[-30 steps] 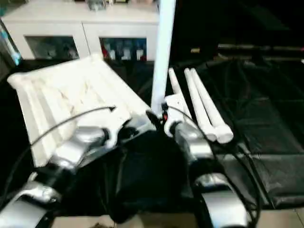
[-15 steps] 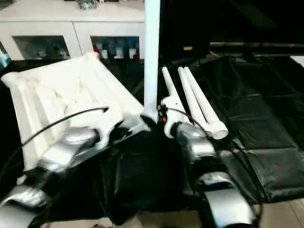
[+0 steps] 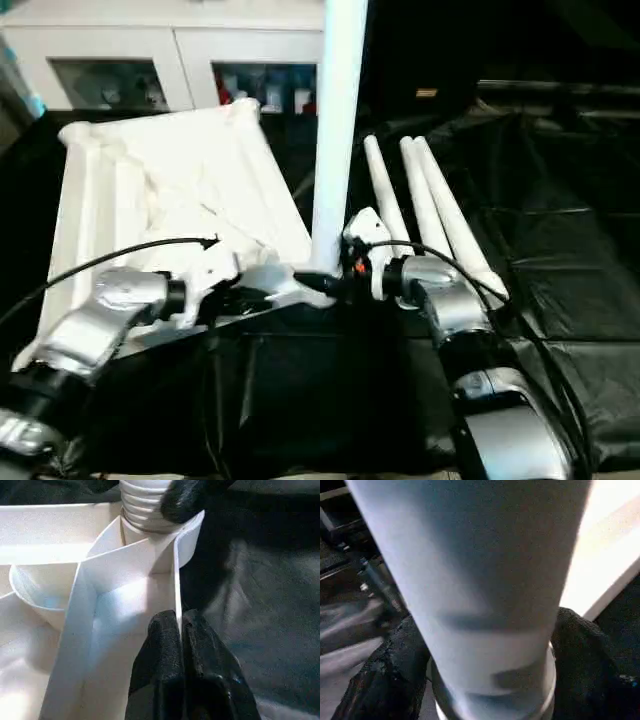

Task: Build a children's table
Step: Rotate leg to tighten

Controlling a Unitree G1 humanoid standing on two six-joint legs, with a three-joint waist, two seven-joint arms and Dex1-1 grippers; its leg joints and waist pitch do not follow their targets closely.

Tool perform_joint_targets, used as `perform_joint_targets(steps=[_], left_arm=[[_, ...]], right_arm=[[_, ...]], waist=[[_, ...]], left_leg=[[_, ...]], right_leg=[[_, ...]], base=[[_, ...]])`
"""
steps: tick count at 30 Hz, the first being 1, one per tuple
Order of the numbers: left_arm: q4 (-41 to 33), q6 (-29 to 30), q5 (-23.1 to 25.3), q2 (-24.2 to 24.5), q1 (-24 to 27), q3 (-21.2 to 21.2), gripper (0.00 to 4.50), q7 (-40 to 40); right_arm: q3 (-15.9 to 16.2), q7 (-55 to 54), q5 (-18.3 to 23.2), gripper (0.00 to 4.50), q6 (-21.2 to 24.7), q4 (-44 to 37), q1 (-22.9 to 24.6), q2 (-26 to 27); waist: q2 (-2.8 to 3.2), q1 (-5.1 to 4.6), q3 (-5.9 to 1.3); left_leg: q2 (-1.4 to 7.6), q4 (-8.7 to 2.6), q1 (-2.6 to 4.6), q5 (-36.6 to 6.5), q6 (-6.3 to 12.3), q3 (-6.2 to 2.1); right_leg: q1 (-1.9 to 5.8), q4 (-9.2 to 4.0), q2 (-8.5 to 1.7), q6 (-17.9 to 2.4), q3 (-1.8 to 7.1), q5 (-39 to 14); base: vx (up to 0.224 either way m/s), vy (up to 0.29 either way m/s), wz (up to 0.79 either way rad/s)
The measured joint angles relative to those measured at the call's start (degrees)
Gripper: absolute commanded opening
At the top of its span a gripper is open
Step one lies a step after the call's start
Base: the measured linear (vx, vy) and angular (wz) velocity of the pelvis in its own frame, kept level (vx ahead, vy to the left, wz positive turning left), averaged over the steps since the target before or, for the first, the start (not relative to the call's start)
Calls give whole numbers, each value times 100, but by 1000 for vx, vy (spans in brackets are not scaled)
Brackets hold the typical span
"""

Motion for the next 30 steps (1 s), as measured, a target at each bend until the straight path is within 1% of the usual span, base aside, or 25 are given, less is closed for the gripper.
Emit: perform_joint_targets(steps=[3, 6, 10, 12, 13, 16, 20, 23, 25, 26, 28, 29, 30], left_arm=[[14, 0, 4, 0, 5, -18, 0, -9], [40, 0, 4, 0, 4, -21, 0, -48], [84, -1, 4, -28, -2, -20, 0, -54], [165, 11, 23, -95, -45, -19, 0, 71], [216, 42, 38, -142, -85, -19, 0, 159], [476, 164, 147, -380, -272, 14, 0, 566], [936, 322, 338, -814, -602, 52, 0, 1297], [1178, 428, 457, -1093, -781, 58, 0, 1734], [1329, 499, 462, -1297, -870, 66, 0, 1968], [1488, 543, 462, -1474, -923, 136, 0, 2209], [1574, 583, 485, -1584, -964, 139, 0, 2348], [1575, 596, 486, -1595, -964, 139, 0, 2357], [1575, 597, 487, -1597, -963, 139, 0, 2358]], right_arm=[[29, 77, 1, 320, 58, -7, 8, -8], [34, 121, 5, 289, 114, -54, 47, -13], [33, 55, 14, 279, 157, -172, 142, -16], [21, -206, 8, 276, 144, -164, 154, 28], [4, -372, -10, 276, 126, -127, 153, 57], [-193, -1201, -69, 275, 52, 120, 75, 310], [-498, -2760, -137, 274, 6, 512, -119, 796], [-675, -3563, -156, 274, 46, 693, -223, 1036], [-747, -3931, -160, 274, 56, 813, -289, 1189], [-857, -4231, -171, 274, 42, 979, -413, 1279], [-911, -4437, -177, 274, -14, 1122, -467, 1330], [-946, -4445, -173, 330, -56, 1156, -469, 1346], [-973, -4442, -166, 344, -69, 1167, -470, 1359]], waist=[[-1, -19, 1], [-2, -21, 1], [-2, -15, 1], [-2, -22, 0], [-2, -25, 0], [-5, -39, -2], [-7, -63, -5], [-7, -62, -7], [-4, -51, -8], [-3, -44, -8], [-4, -41, -8], [-3, -42, -8], [-3, -46, -8]], left_leg=[[4, 18, 13, -17, -32, 1], [3, 26, 15, -16, -34, 5], [1, 32, 19, -15, -35, 7], [-3, 32, 33, -15, -35, 9], [-6, 31, 36, -15, -35, 9], [-20, 28, 48, -16, -35, 8], [-34, 28, 58, -14, -37, 9], [-40, 29, 61, -12, -40, 9], [-43, 29, 77, -12, -40, 8], [-48, 29, 94, -12, -40, 8], [-48, 27, 115, -13, -40, 7], [-51, 26, 118, -13, -40, 5], [-51, 22, 118, -13, -40, 3]], right_leg=[[24, -1, 0, -4, 5, 3], [32, -1, -1, -5, 15, 4], [43, 2, 0, -3, 27, 10], [50, 4, 0, -3, 37, 10], [52, 5, 0, -1, 42, 11], [53, 10, 1, 1, 65, 11], [55, 4, 1, 30, 87, 7], [64, -4, 1, 34, 95, 5], [86, -11, 0, 38, 97, 3], [103, -14, -1, 41, 101, 1], [132, -31, -1, 52, 100, -5], [140, -41, -3, 58, 98, -9], [145, -56, -3, 58, 96, -9]], base=[[0, 0, 0], [0, 0, 0], [0, 0, 0], [0, 0, 0], [0, 0, 0], [0, 0, 0], [0, 0, 0], [0, 0, 0], [0, 0, 0], [0, 0, 0], [0, 0, 0], [0, 0, 0], [0, 0, 0]])
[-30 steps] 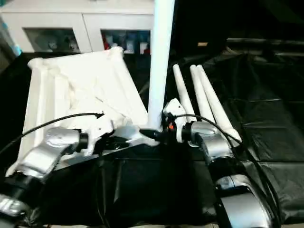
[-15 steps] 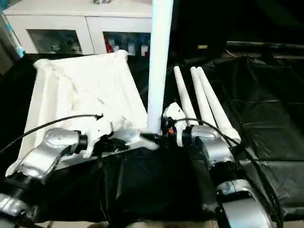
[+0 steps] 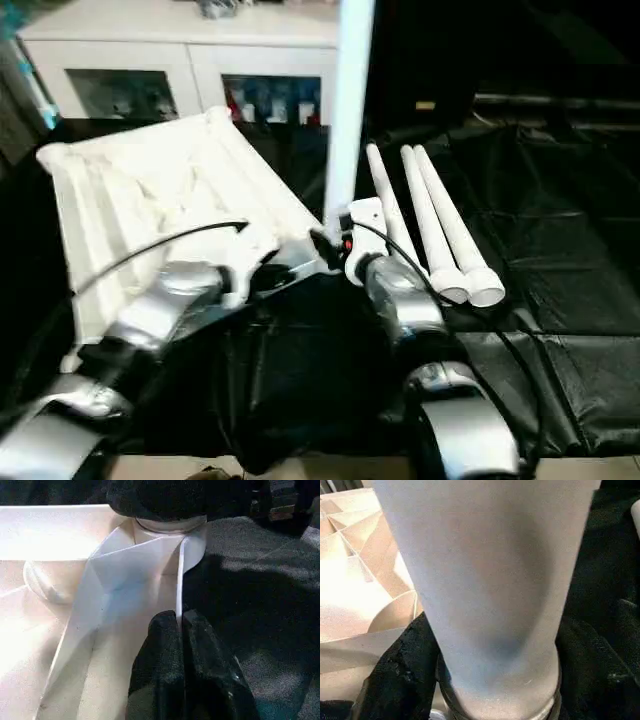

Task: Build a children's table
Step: Rotate leg to tighten

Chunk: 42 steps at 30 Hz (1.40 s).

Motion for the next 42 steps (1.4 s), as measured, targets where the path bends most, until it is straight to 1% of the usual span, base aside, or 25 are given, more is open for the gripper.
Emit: perform_joint_targets(steps=[2, 4, 5, 8, 10, 12, 15, 18, 22, 24, 28, 29, 30, 31, 32, 34, 35, 37, 40, 42], left_arm=[[-13, -1, 4, 17, 1, 0, 0, -4], [-27, -13, 4, 53, 3, -1, 0, -53], [-37, -53, 2, 100, 12, -3, 0, -112], [-210, -180, -14, 312, 145, -15, 0, -389], [-360, -254, -42, 456, 247, -18, 0, -623], [-455, -330, -49, 557, 310, -23, 0, -794], [-691, -434, -157, 831, 457, -55, 0, -1267], [-800, -557, -257, 1027, 517, -101, 0, -1682], [-987, -581, -329, 1232, 578, -108, 0, -2094], [-1076, -582, -404, 1331, 638, -109, 0, -2270], [-1109, -596, -475, 1420, 684, -109, 0, -2446], [-1109, -614, -483, 1439, 694, -109, 0, -2477], [-1109, -619, -484, 1446, 701, -109, 0, -2489], [-1109, -621, -484, 1452, 707, -109, 0, -2489], [-1109, -621, -484, 1462, 707, -107, 0, -2489], [-1109, -621, -484, 1464, 715, -107, 0, -2491], [-1119, -621, -483, 1467, 734, -107, 0, -2498], [-1128, -622, -483, 1467, 754, -108, 0, -2508], [-1113, -622, -465, 1397, 751, -105, 0, -2392], [-954, -620, -368, 1254, 656, -87, 0, -2105]], right_arm=[[-7, 89, 16, 350, -28, 4, 0, 22], [-5, 190, -11, 379, -76, 10, 0, 14], [14, 312, -21, 379, -97, 11, 0, -4], [213, 884, -82, 379, -160, -28, 40, -194], [353, 1333, -107, 379, -181, -45, 125, -356], [388, 1645, -115, 379, -211, -120, 181, -477], [614, 2504, -120, 379, -182, -443, 346, -840], [771, 3068, -119, 379, -162, -612, 418, -1091], [861, 3707, -90, 379, -53, -840, 465, -1344], [916, 3965, -78, 379, -7, -925, 482, -1402], [949, 4193, -40, 379, 59, -992, 520, -1419], [951, 4220, -14, 354, 77, -1046, 562, -1425], [951, 4243, -12, 345, 88, -1059, 573, -1425], [951, 4263, -11, 345, 97, -1070, 578, -1425], [952, 4309, -6, 330, 113, -1114, 583, -1426], [951, 4340, 23, 330, 157, -1162, 606, -1430], [951, 4365, 73, 309, 186, -1186, 640, -1431], [944, 4361, 114, 301, 198, -1277, 731, -1426], [906, 4115, 104, 290, 201, -1283, 744, -1347], [778, 3551, 60, 283, 142, -1129, 720, -1166]], waist=[[1, -6, -1], [1, -19, -1], [1, -36, -1], [1, -59, -1], [1, -60, -1], [1, -58, 0], [1, -24, 0], [2, 36, 0], [3, 49, 0], [3, 41, 0], [2, 45, 0], [2, 44, 0], [3, 42, 1], [2, 36, 1], [2, 30, 1], [2, 28, 1], [2, 28, 1], [2, 34, 1], [2, 26, 1], [2, 13, 1]], left_leg=[[-3, -15, -2, 0, 0, 0], [-8, -17, -6, 0, 1, 0], [-11, -17, -9, 0, 1, 1], [-9, -17, -12, 0, 1, 1], [-8, -18, -13, 1, 1, 1], [-5, -24, -19, 1, 1, 1], [1, -31, -23, 1, 1, 2], [9, -31, -36, 1, 1, 4], [11, -22, -103, 19, 30, 6], [13, -12, -117, 18, 33, 8], [17, 8, -126, 17, 30, 8], [19, 14, -126, 3, 6, 8], [19, 19, -125, 2, 5, 8], [19, 21, -123, 2, 4, 8], [19, 22, -121, 2, 3, 7], [19, 22, -115, 2, 3, 8], [19, 21, -113, 2, 3, 8], [19, 21, -112, 2, 2, 7], [19, 21, -107, 2, 2, 7], [17, 21, -94, 2, 2, 8]], right_leg=[[3, -35, 0, 0, -2, 0], [0, -45, 0, -2, 2, 1], [-4, -46, 0, -3, 5, 2], [-10, -39, 0, -7, 5, 10], [-13, -37, 0, -2, 4, 39], [-25, -29, 1, -13, 2, 58], [-30, -18, 4, -31, -2, 70], [-42, -7, 7, -14, -3, 60], [-94, -4, 7, -9, -5, 54], [-111, 4, 6, -11, -4, 53], [-125, 29, 5, -12, -3, 53], [-124, 36, 5, -11, -3, 53], [-124, 43, 5, -11, -1, 53], [-123, 44, 5, -12, 0, 53], [-122, 46, 5, -12, 2, 54], [-117, 47, 5, -12, 3, 54], [-116, 49, 5, -12, 4, 54], [-115, 50, 5, -12, 3, 54], [-111, 51, 5, -12, 5, 54], [-102, 51, 5, -12, 8, 54]], base=[[0, 0, 0], [0, 0, 0], [0, 0, 0], [0, 0, 0], [0, 0, 0], [0, 0, 0], [0, 0, 0], [0, 0, 0], [0, 0, 0], [0, 0, 0], [0, 0, 0], [0, 0, 0], [0, 0, 0], [0, 0, 0], [0, 0, 0], [0, 0, 0], [0, 0, 0], [0, 0, 0], [0, 0, 0], [0, 0, 0]])
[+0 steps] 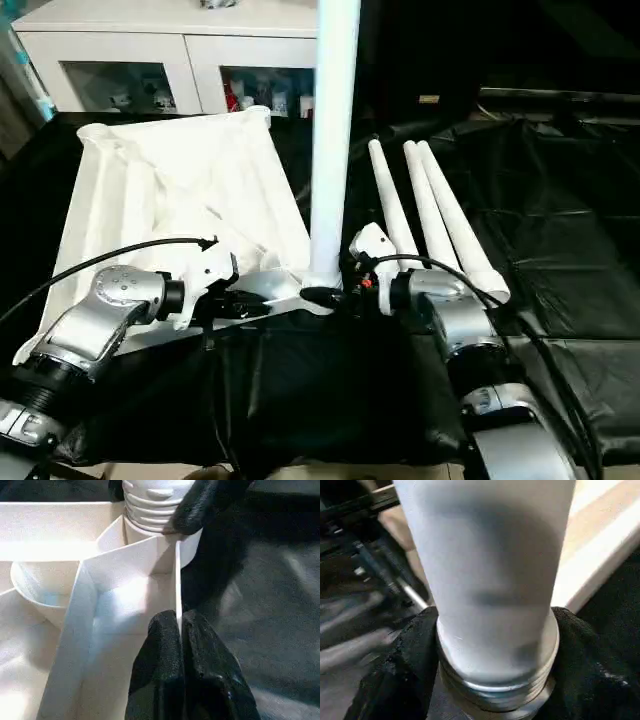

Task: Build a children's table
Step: Rotate leg to tighten

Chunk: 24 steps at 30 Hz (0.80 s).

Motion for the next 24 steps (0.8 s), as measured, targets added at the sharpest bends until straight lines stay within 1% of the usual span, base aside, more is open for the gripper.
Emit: perform_joint_targets(steps=[4, 6, 8, 12, 13, 14, 16, 18, 19, 20, 24], left_arm=[[337, 97, 173, -339, -247, 14, 0, 609], [593, 189, 289, -592, -444, 30, 0, 1046], [789, 265, 351, -809, -574, 38, 0, 1368], [1127, 342, 421, -1114, -767, 77, 0, 1778], [1166, 349, 435, -1158, -786, 84, 0, 1819], [1181, 354, 454, -1186, -790, 94, 0, 1849], [1182, 356, 461, -1194, -790, 98, 0, 1851], [1182, 356, 464, -1190, -790, 115, 0, 1835], [1181, 355, 463, -1175, -789, 127, 0, 1794], [1153, 351, 462, -1144, -775, 131, 0, 1717], [905, 244, 408, -868, -608, 127, 0, 1355]], right_arm=[[-257, -1137, -74, 280, -23, 273, -129, 363], [-430, -1948, -88, 280, -3, 389, -209, 635], [-509, -2522, -125, 280, -18, 500, -273, 838], [-638, -3268, -197, 280, -160, 803, -435, 1065], [-666, -3322, -200, 280, -207, 860, -451, 1085], [-691, -3346, -200, 315, -253, 894, -451, 1102], [-708, -3343, -198, 349, -263, 902, -451, 1109], [-730, -3265, -171, 349, -263, 889, -449, 1138], [-730, -3225, -173, 367, -263, 883, -446, 1136], [-725, -3169, -183, 367, -272, 875, -442, 1117], [-532, -2394, -196, 367, -337, 804, -392, 883]], waist=[[0, -35, 0], [1, -58, -1], [11, -52, -4], [29, -40, -11], [33, -37, -13], [34, -34, -13], [34, -35, -13], [36, -46, -13], [36, -54, -13], [37, -64, -13], [37, -122, -14]], left_leg=[[-2, -4, 15, 0, -2, -1], [-3, -8, 19, 0, -2, -2], [-6, -8, 23, -1, -2, -4], [-11, -9, 33, -1, -2, -8], [-13, -9, 35, -1, -2, -8], [-13, -10, 37, -1, -1, -9], [-13, -10, 37, -1, -1, -10], [-14, -13, 36, -1, -1, -10], [-14, -17, 35, -1, -1, -10], [-14, -22, 33, -1, -1, -10], [-13, -23, 27, -1, -1, -10]], right_leg=[[9, -1, 0, 1, 2, 0], [10, -1, 1, 9, 2, -5], [19, -3, 0, 27, 2, -15], [41, -17, -1, 34, 3, -20], [47, -19, -3, 34, 4, -20], [53, -23, -3, 35, 3, -21], [58, -32, -3, 35, 3, -21], [60, -43, -3, 35, 2, -21], [60, -52, -3, 35, 1, -20], [61, -60, -3, 34, 0, -20], [59, -60, -2, 23, -2, -11]], base=[[0, 0, 0], [0, 0, 0], [0, 0, 0], [0, 0, 0], [0, 0, 0], [0, 0, 0], [0, 0, 0], [0, 0, 0], [0, 0, 0], [0, 0, 0], [0, 0, 0]])
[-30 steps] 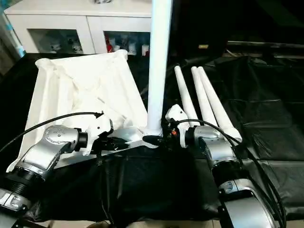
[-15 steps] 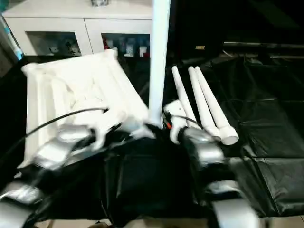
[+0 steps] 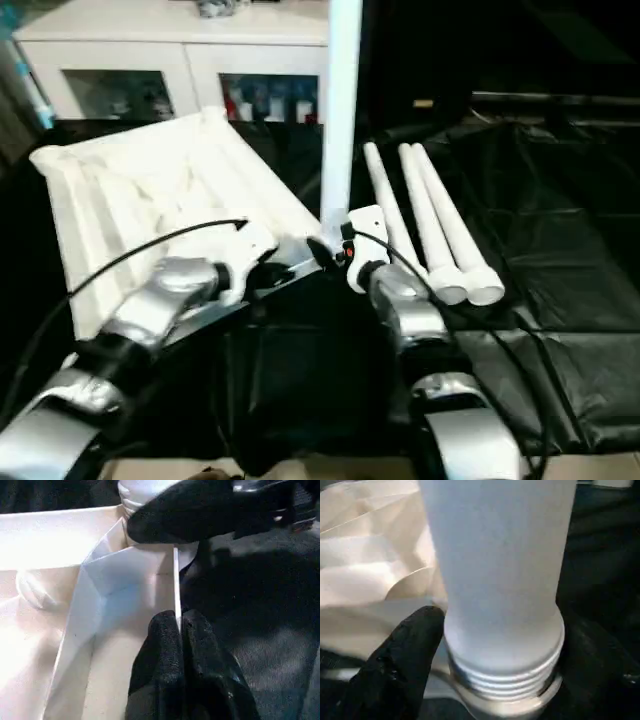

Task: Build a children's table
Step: Rotate leg to tighten

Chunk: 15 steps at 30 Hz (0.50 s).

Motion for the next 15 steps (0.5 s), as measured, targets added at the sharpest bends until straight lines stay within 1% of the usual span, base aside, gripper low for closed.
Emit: perform_joint_targets(steps=[2, 5, 7, 8, 9, 11, 15], left_arm=[[-159, -73, -76, 176, 113, -1, 0, -237], [-401, -113, -146, 368, 265, 0, 0, -571], [-650, -129, -246, 596, 423, -12, 0, -910], [-797, -170, -319, 728, 527, -45, 0, -1185], [-872, -198, -349, 795, 572, -57, 0, -1316], [-938, -207, -398, 868, 608, -78, 0, -1536], [-1034, -206, -506, 1018, 683, -81, 0, -1771]], right_arm=[[105, 477, 8, 367, 19, -131, 65, -164], [159, 1009, 59, 367, 57, -302, 153, -347], [321, 1533, 98, 367, 130, -511, 221, -564], [390, 1925, 125, 367, 154, -600, 284, -753], [453, 2181, 140, 367, 169, -658, 311, -827], [514, 2478, 164, 367, 233, -726, 341, -869], [564, 2926, 246, 367, 353, -856, 375, -992]], waist=[[0, -26, 0], [2, -26, -1], [2, -11, -1], [2, 16, -1], [2, 36, -1], [2, 80, -1], [1, 127, 0]], left_leg=[[3, -3, -2, 0, 0, -1], [8, -9, -4, 0, 0, 1], [11, -14, -13, 1, 1, 1], [12, -15, -15, 1, 2, 1], [13, -16, -19, 0, 2, 3], [13, -16, -27, 0, 4, 8], [13, -11, -31, 0, 3, 11]], right_leg=[[-3, 3, 1, -26, -4, 17], [-7, 8, 3, -25, -7, 16], [-14, 6, 5, -16, -10, 10], [-14, 6, 5, -14, -11, 1], [-16, 5, 5, -14, -11, -3], [-24, 4, 5, -16, -9, -4], [-29, 6, 4, -16, -6, -3]], base=[[0, 0, 0], [0, 0, 0], [0, 0, 0], [0, 0, 0], [0, 0, 0], [0, 0, 0], [0, 0, 0]])
